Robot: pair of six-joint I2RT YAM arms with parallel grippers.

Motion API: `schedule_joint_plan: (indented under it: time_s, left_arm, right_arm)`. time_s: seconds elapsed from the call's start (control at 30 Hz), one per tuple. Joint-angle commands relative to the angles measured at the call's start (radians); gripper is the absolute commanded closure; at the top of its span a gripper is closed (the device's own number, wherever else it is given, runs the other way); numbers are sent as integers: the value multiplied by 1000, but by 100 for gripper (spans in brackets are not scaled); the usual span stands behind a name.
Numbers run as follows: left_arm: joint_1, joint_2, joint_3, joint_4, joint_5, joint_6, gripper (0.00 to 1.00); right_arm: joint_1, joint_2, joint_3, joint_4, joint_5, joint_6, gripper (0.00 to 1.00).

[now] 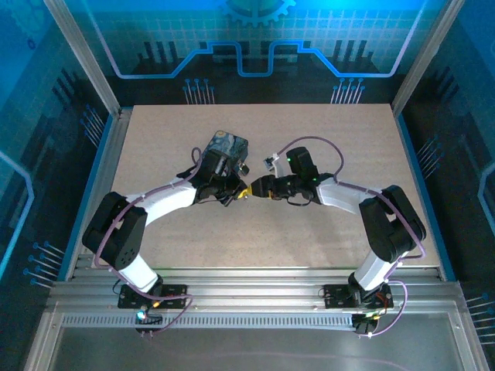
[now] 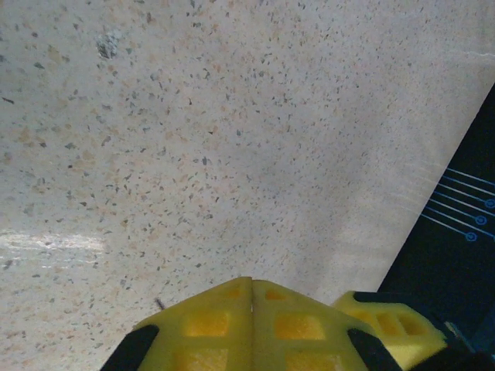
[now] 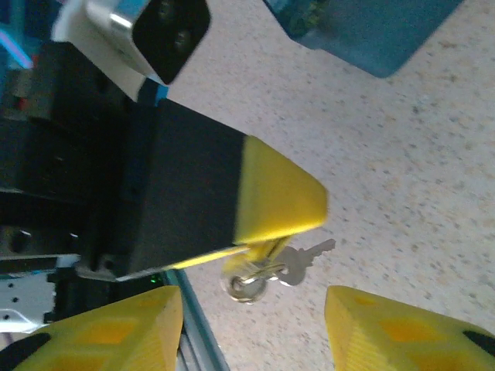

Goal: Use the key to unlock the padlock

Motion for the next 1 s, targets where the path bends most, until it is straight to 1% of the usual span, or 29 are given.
schedule_joint_plan:
  time_s: [0.0,0.2,0.4,0.6,0.8,0.97]
  left_arm:
    - [6,-14,33,-21,-25,48,100]
    - [6,0,30,21,-10,26,100]
    - [7,-1,33,13,-3,21,100]
    - [6,7,37,15,22,9,100]
    - [6,11,55,-10,26,25,100]
    - [6,13,65,-27,35,44,100]
  right_arm:
    - [22,13,-11,122,-26,112,49]
    - [50,40,20,43,11,89,51]
    - [53,63,32,-6,34,56,53]
    - [69,78,61,-21,34,30,53]
    - [78,93,77,-33,42,30,63]
    - [77,99,78,-33,41,26,68]
